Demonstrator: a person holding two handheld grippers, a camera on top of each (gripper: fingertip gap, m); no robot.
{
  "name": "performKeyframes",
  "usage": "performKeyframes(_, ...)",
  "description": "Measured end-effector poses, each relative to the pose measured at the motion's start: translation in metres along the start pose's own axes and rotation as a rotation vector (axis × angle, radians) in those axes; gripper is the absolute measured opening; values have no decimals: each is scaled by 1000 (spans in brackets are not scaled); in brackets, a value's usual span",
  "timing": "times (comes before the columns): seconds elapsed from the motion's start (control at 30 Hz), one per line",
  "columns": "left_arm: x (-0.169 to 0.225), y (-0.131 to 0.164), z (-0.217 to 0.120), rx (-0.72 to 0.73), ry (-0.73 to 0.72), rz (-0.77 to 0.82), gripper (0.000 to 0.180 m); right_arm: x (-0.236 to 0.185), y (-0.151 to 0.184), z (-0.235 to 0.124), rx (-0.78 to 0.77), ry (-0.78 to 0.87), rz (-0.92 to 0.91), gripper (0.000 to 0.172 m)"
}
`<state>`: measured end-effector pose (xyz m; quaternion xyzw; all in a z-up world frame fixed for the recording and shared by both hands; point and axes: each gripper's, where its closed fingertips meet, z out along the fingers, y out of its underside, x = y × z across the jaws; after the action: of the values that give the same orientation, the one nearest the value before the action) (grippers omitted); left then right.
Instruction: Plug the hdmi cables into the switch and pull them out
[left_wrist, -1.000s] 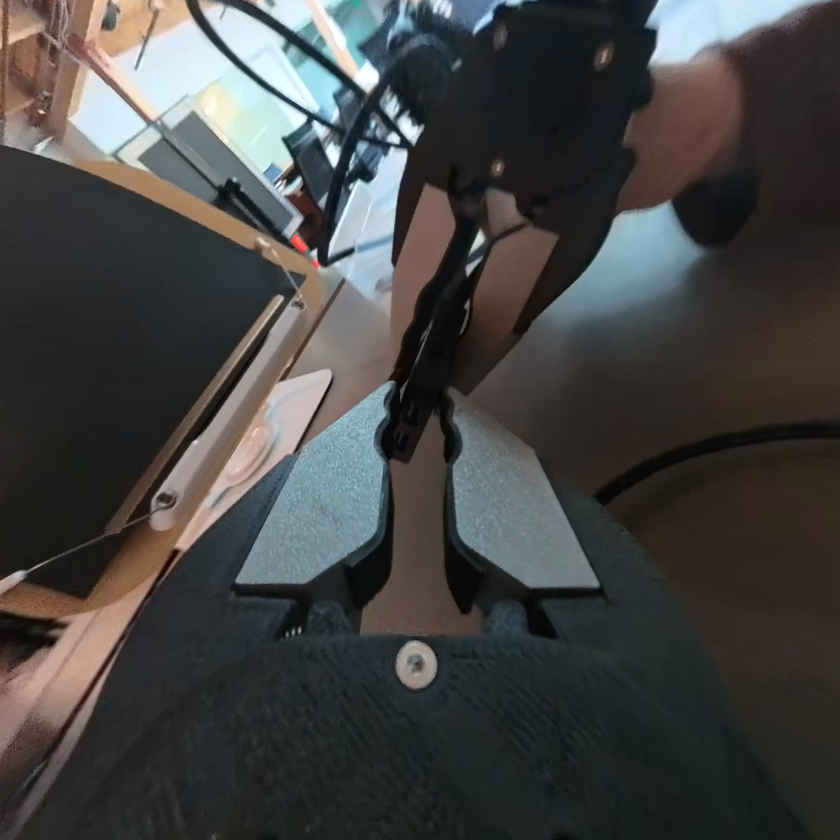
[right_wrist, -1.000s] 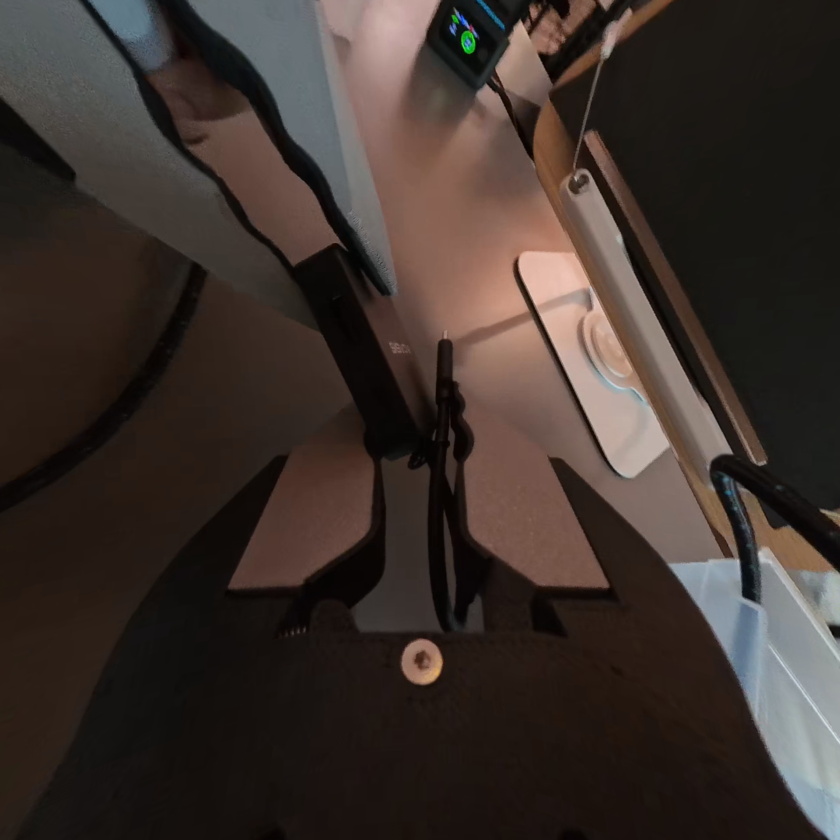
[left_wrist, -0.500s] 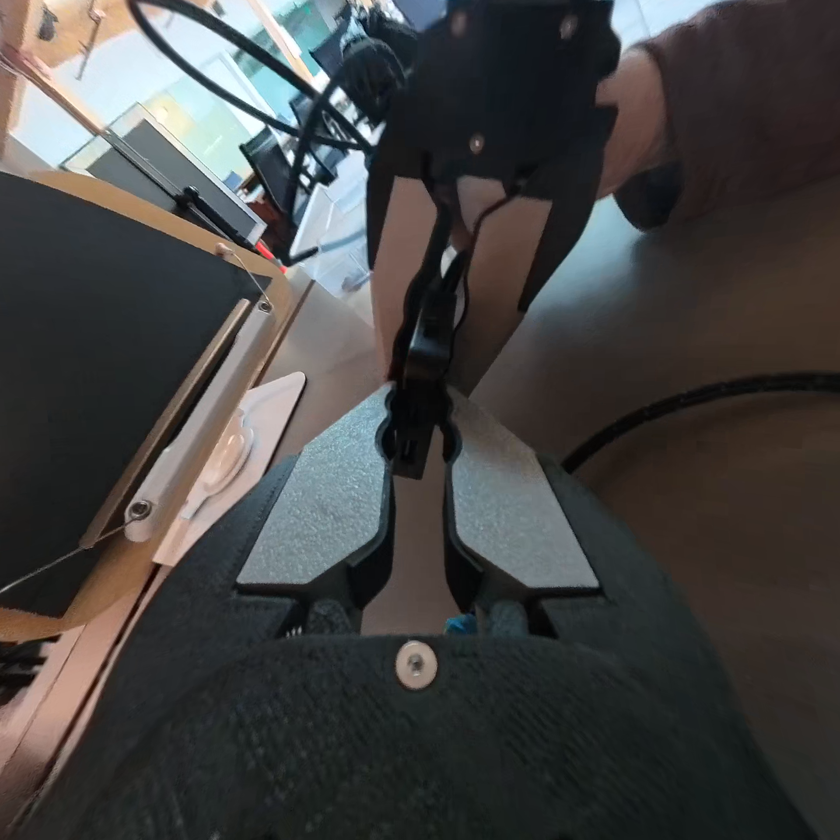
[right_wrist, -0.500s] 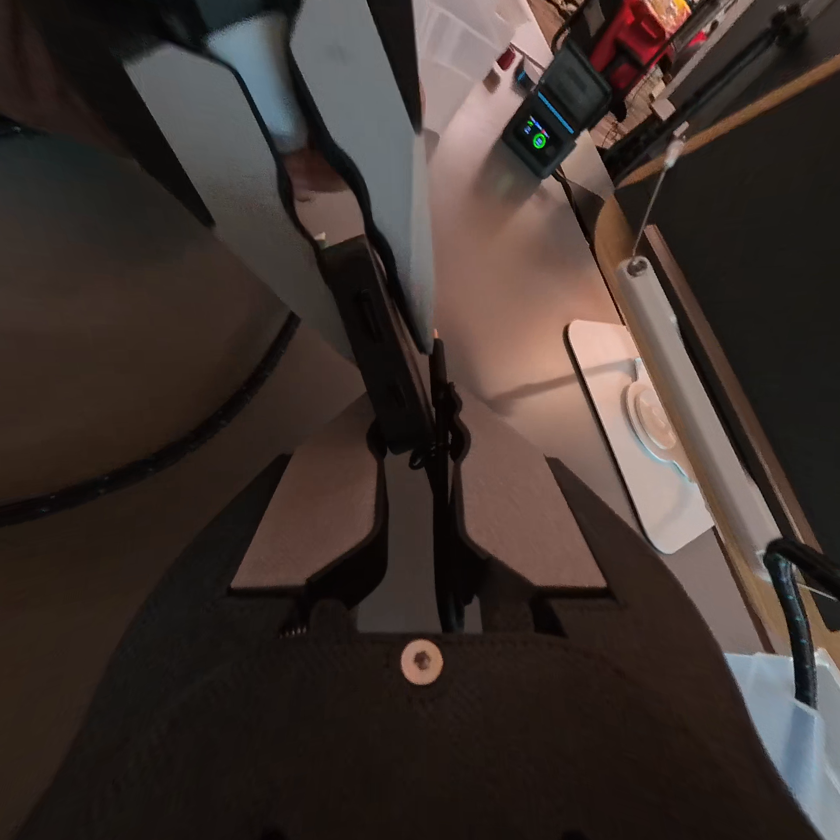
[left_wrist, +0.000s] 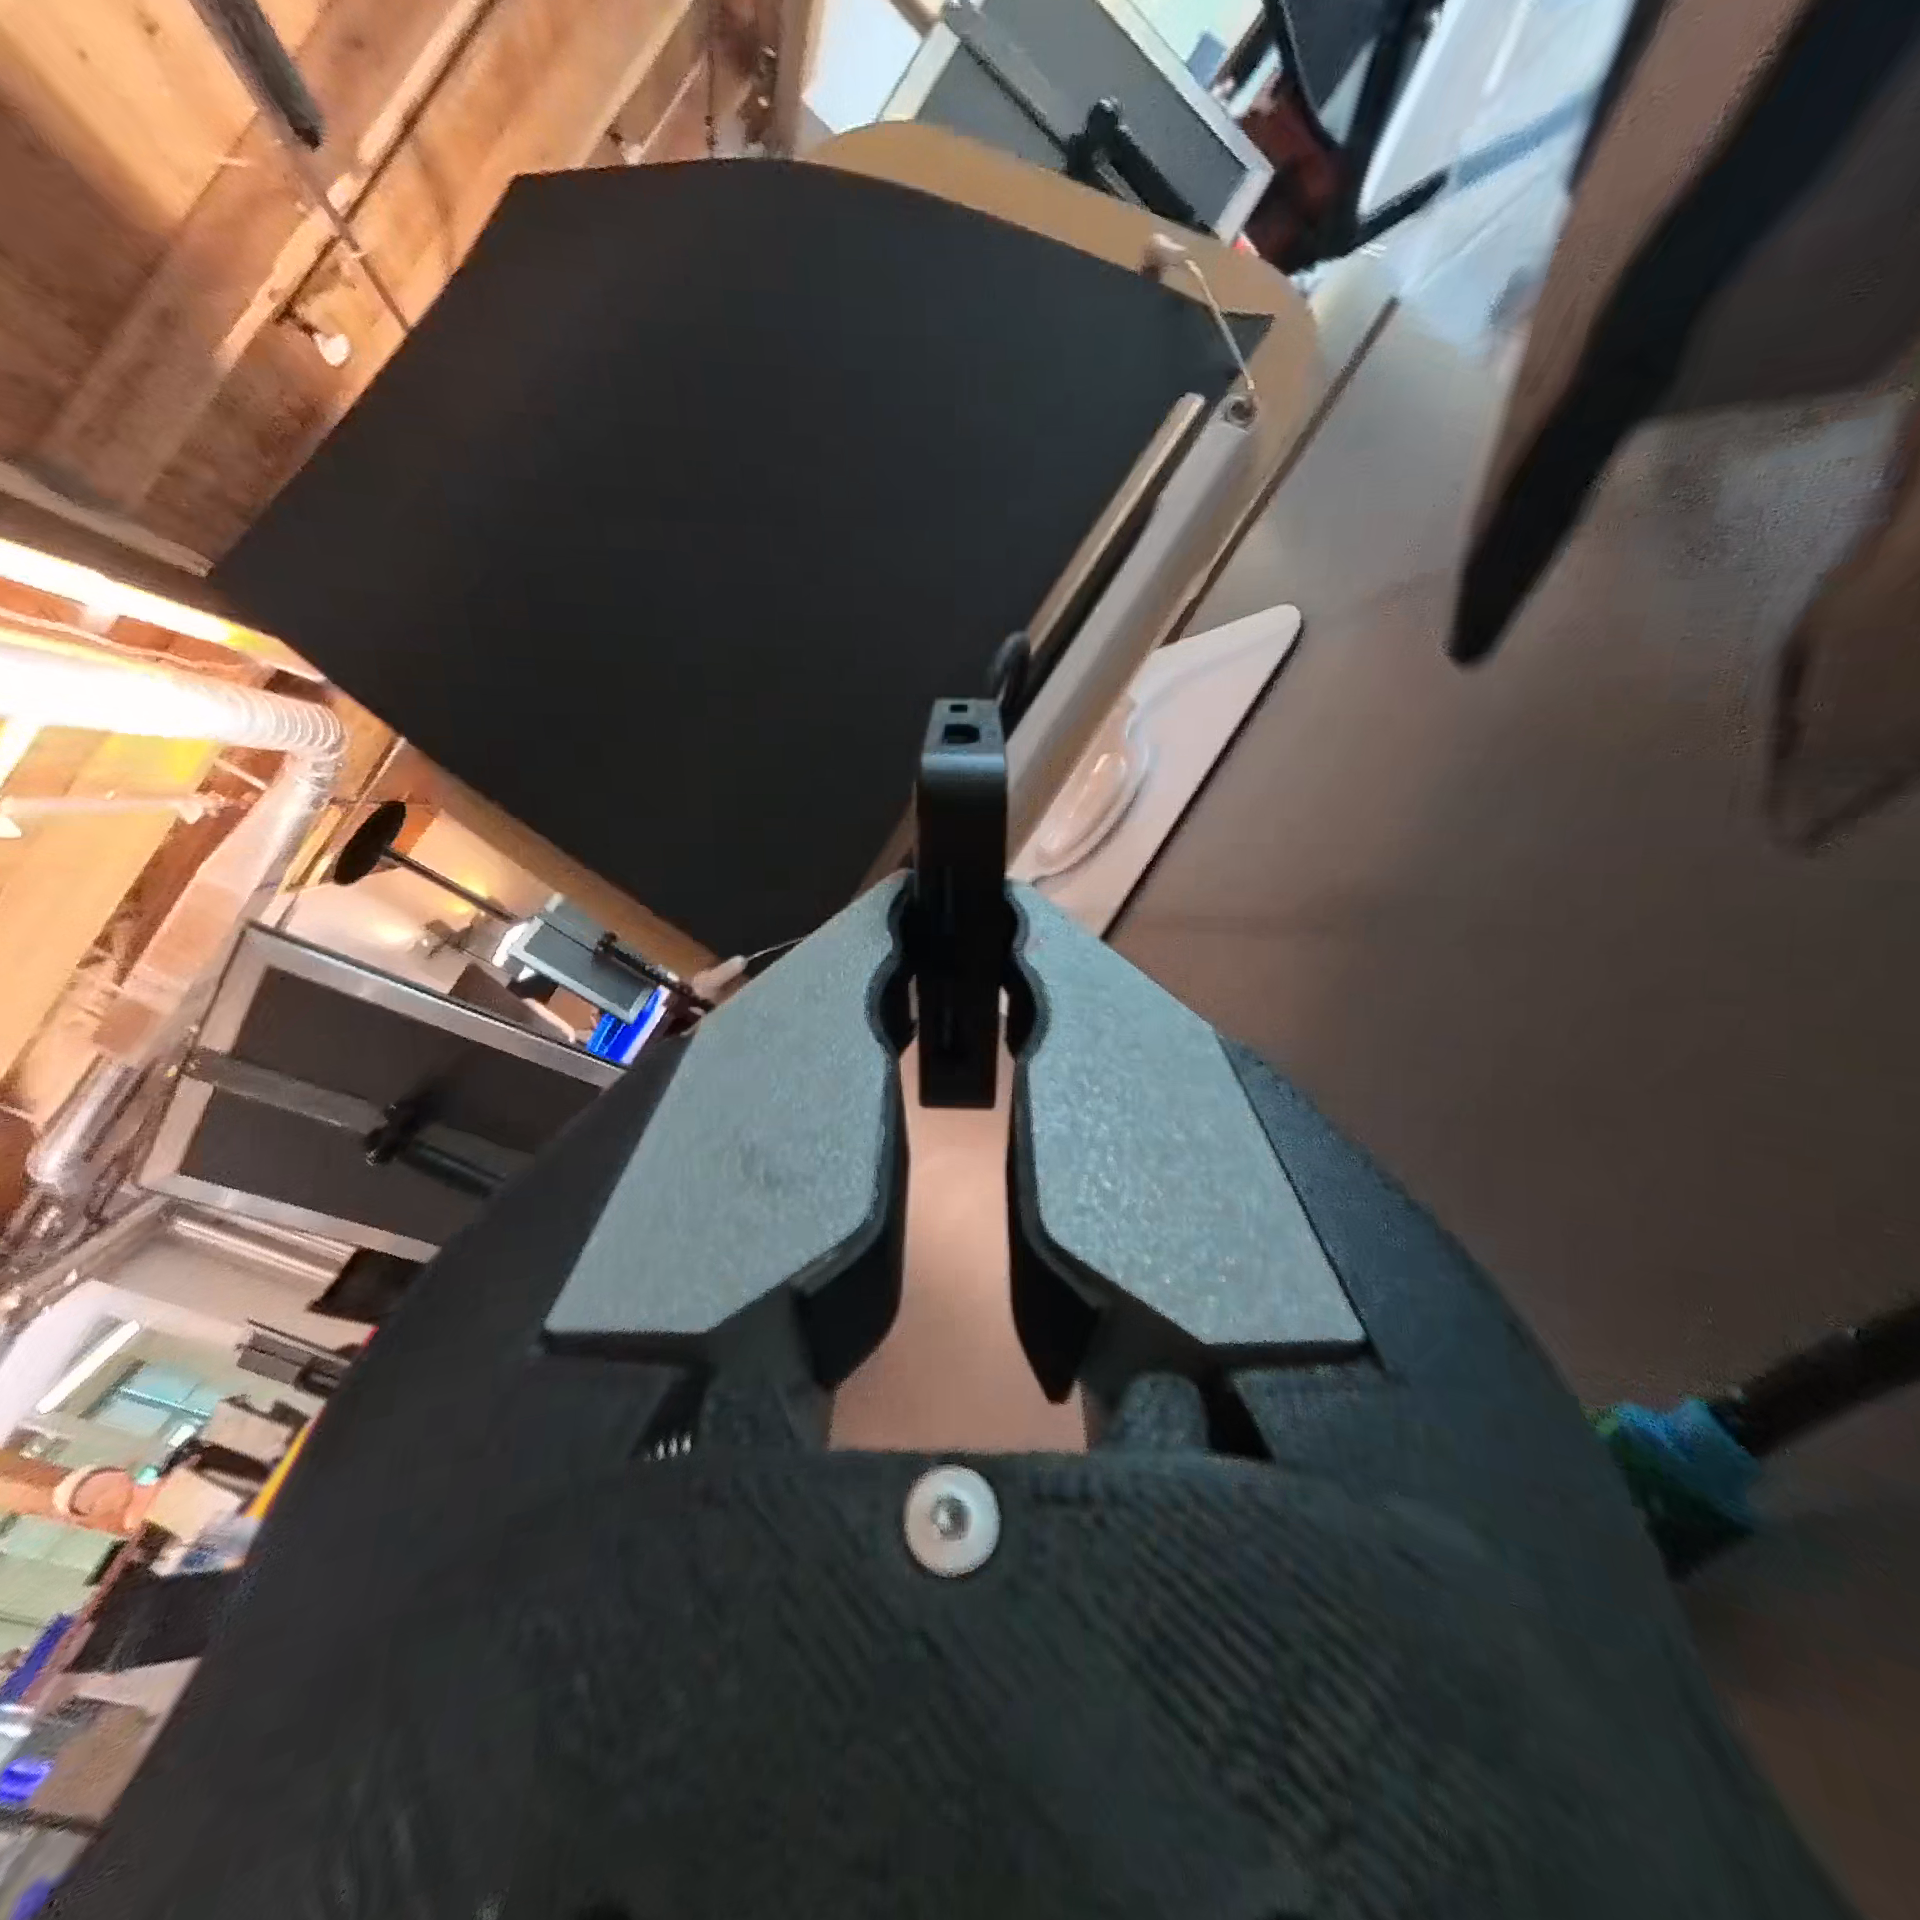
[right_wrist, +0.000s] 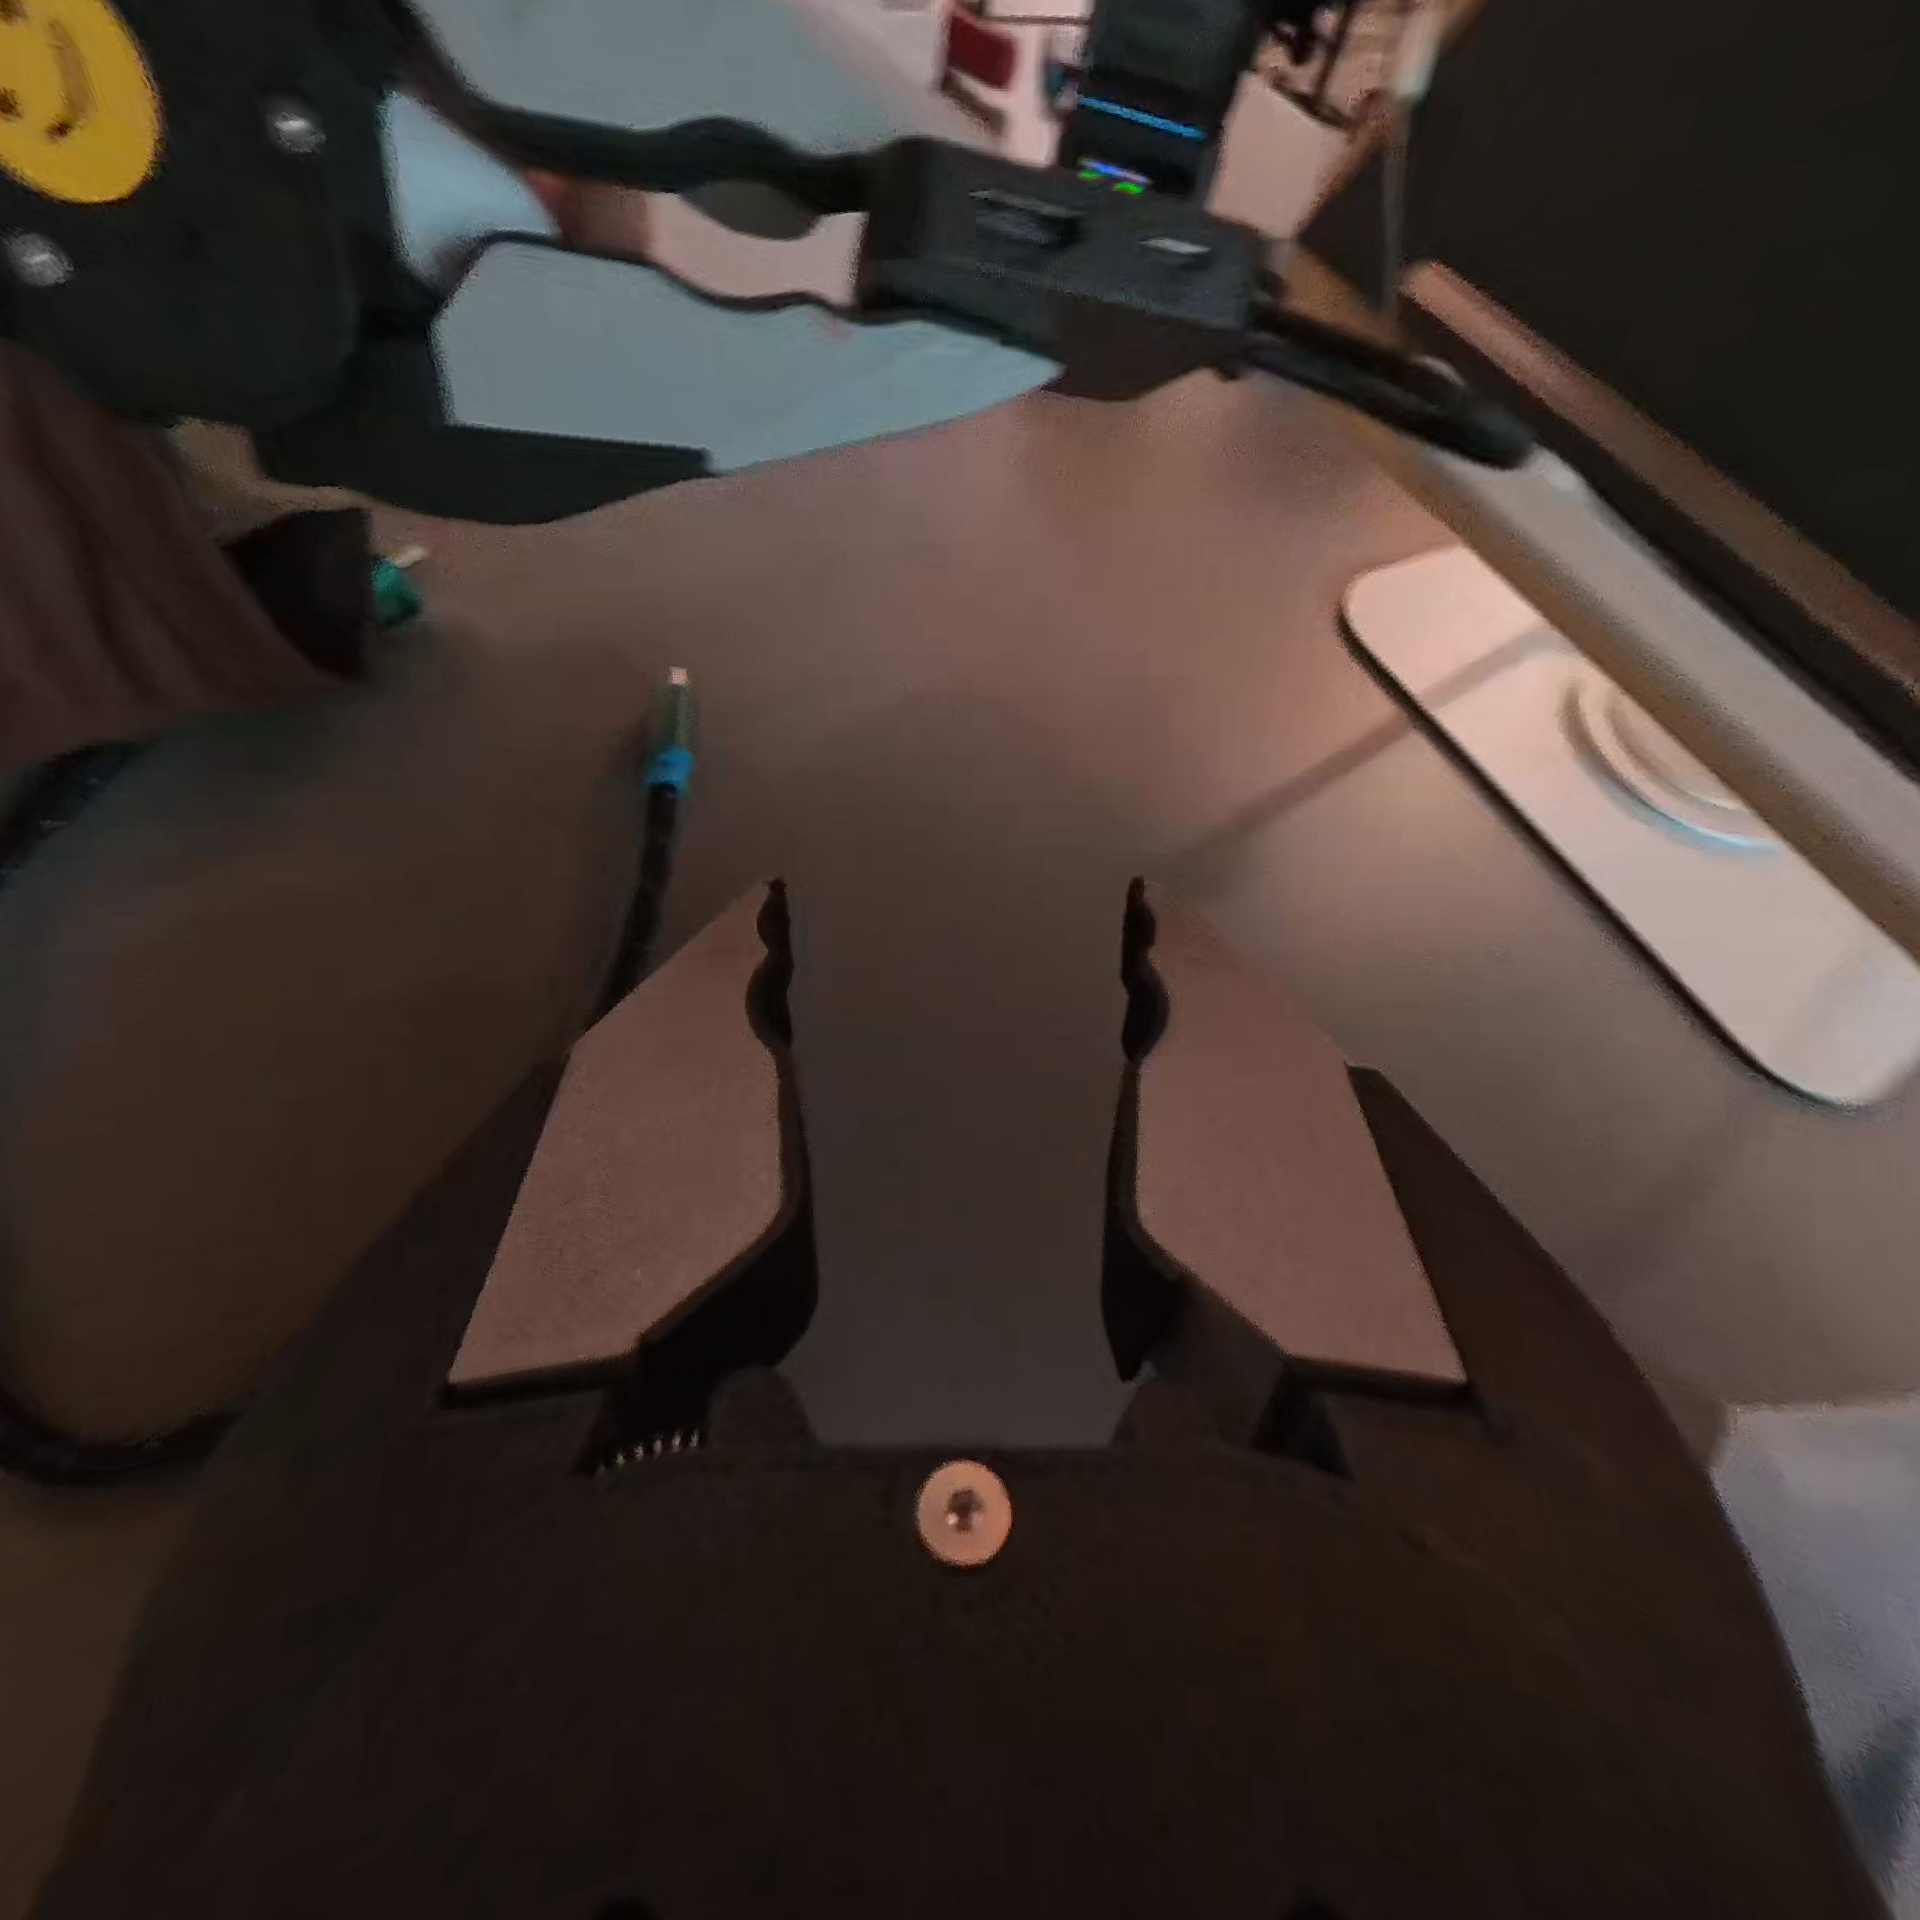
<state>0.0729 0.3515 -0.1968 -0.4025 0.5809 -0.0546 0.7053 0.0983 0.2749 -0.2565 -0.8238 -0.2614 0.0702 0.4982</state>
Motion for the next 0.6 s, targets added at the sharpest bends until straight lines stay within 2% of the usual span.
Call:
performKeyframes(0.13, -14, 9, -1, -42, -69, 3, 12, -53, -7, 28, -17, -149, -9, 61)
performKeyframes(0.2, -18, 12, -1, -63, -100, 10, 12, -70, 0, 47, -83, -141, -88, 60)
performKeyframes(0.23, -19, 12, -1, -69, -106, 11, 12, -74, 5, 55, -120, -117, -137, 55)
performKeyframes(0.33, -25, 12, -2, -61, -136, 0, 12, -71, 9, 70, -176, -41, -222, 9)
performKeyframes(0.5, -38, 18, -5, -87, -197, -23, 12, -61, 12, 74, -190, 34, -307, 6)
performKeyframes(0.6, -41, 22, -6, -92, -206, -71, 12, -51, 8, 66, -153, 57, -248, 7)
